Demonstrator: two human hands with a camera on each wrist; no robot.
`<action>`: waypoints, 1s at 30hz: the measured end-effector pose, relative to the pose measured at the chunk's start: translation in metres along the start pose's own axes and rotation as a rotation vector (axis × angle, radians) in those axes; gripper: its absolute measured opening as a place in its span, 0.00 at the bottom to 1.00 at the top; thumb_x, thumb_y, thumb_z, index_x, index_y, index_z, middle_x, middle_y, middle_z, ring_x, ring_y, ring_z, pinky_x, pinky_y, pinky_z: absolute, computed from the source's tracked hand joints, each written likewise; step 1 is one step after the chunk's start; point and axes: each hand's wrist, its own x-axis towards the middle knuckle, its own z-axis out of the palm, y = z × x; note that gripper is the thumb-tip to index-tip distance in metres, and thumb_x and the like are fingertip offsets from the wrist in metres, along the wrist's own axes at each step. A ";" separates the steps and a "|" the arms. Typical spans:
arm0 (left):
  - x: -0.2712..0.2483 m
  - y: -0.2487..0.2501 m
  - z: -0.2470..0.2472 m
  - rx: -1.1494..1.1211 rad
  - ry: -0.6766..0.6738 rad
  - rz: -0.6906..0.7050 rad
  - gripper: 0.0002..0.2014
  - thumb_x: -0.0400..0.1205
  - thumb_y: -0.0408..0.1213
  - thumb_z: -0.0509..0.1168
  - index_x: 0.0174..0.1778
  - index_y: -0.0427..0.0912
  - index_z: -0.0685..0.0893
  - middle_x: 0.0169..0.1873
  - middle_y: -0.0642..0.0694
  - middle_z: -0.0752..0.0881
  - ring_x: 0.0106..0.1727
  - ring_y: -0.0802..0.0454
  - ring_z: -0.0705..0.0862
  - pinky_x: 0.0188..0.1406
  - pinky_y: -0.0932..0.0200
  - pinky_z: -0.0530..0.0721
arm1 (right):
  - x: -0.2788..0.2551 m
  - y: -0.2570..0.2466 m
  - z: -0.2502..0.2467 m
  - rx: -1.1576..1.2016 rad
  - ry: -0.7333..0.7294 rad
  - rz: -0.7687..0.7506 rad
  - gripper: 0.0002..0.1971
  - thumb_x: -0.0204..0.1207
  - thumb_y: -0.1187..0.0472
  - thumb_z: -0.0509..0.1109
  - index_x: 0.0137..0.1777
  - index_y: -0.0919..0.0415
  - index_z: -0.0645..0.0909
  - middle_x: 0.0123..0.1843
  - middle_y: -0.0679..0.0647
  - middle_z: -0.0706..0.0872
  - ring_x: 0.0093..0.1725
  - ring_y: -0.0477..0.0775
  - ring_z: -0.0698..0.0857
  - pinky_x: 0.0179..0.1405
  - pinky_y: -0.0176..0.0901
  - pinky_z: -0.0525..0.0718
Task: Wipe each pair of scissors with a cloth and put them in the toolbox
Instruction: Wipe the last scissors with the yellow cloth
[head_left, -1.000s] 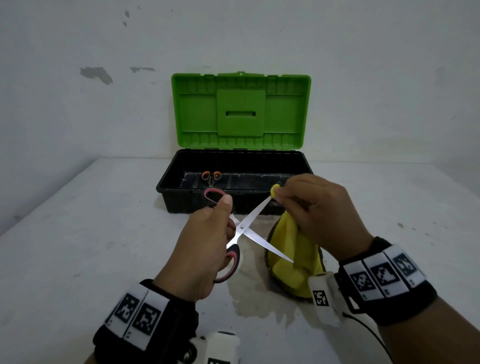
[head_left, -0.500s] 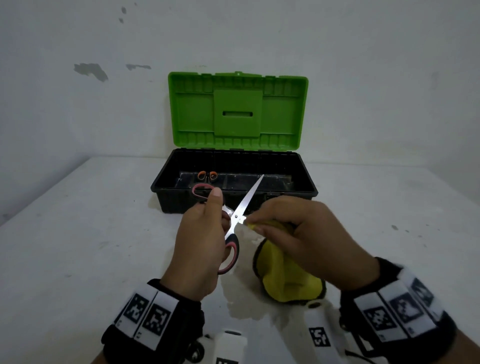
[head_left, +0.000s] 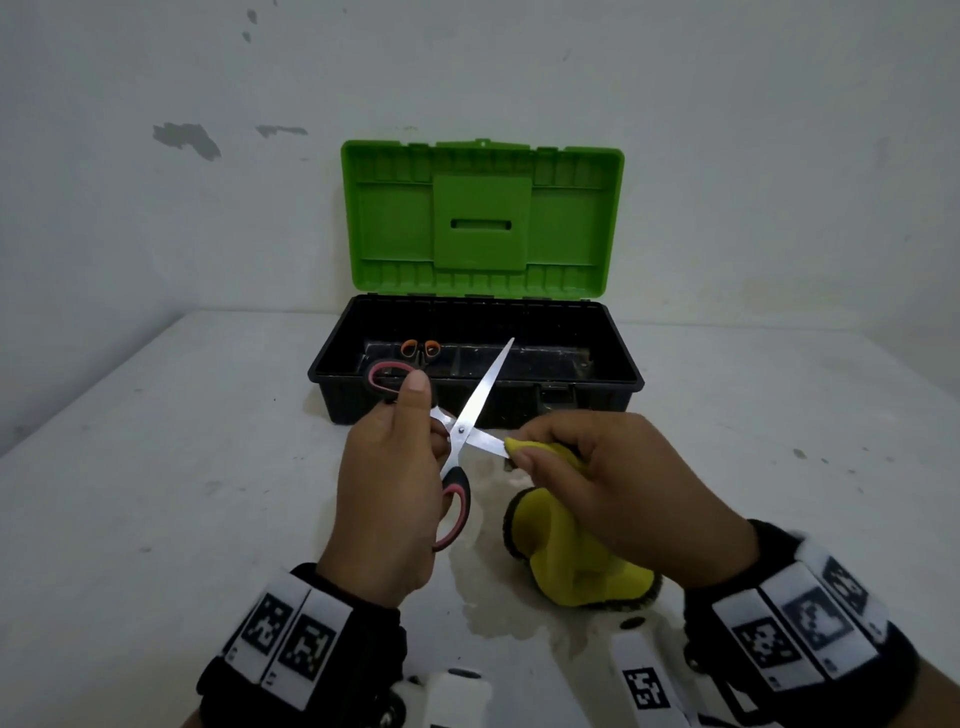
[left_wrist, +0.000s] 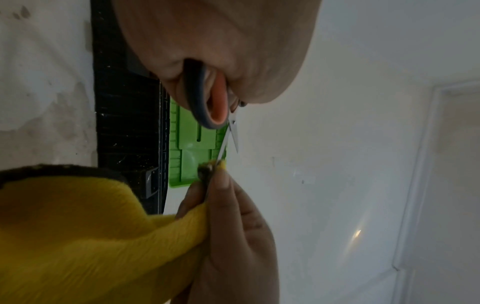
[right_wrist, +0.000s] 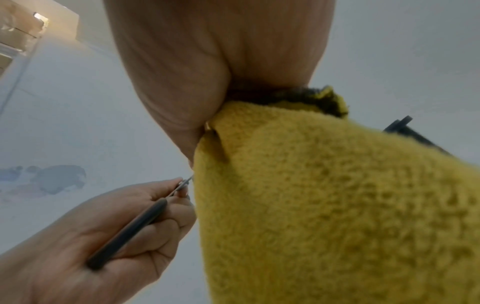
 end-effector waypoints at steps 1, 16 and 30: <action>0.000 0.001 0.000 0.010 -0.003 0.005 0.24 0.87 0.55 0.57 0.28 0.45 0.67 0.18 0.55 0.64 0.20 0.56 0.61 0.19 0.60 0.63 | -0.004 0.001 -0.003 -0.017 -0.022 -0.002 0.07 0.82 0.53 0.68 0.42 0.40 0.82 0.33 0.31 0.82 0.37 0.35 0.83 0.33 0.22 0.73; 0.009 0.007 -0.029 0.418 -0.342 0.069 0.23 0.86 0.56 0.57 0.29 0.45 0.70 0.19 0.54 0.67 0.19 0.59 0.63 0.17 0.68 0.64 | 0.000 0.015 -0.066 -0.120 0.226 0.141 0.08 0.79 0.53 0.70 0.39 0.46 0.86 0.34 0.39 0.86 0.30 0.39 0.80 0.27 0.25 0.74; 0.013 0.014 -0.027 0.452 -0.488 0.003 0.24 0.86 0.58 0.57 0.28 0.47 0.72 0.21 0.54 0.67 0.20 0.58 0.60 0.19 0.62 0.60 | 0.023 -0.003 -0.002 0.212 -0.056 0.083 0.04 0.74 0.55 0.78 0.44 0.54 0.89 0.38 0.47 0.91 0.37 0.46 0.89 0.42 0.50 0.89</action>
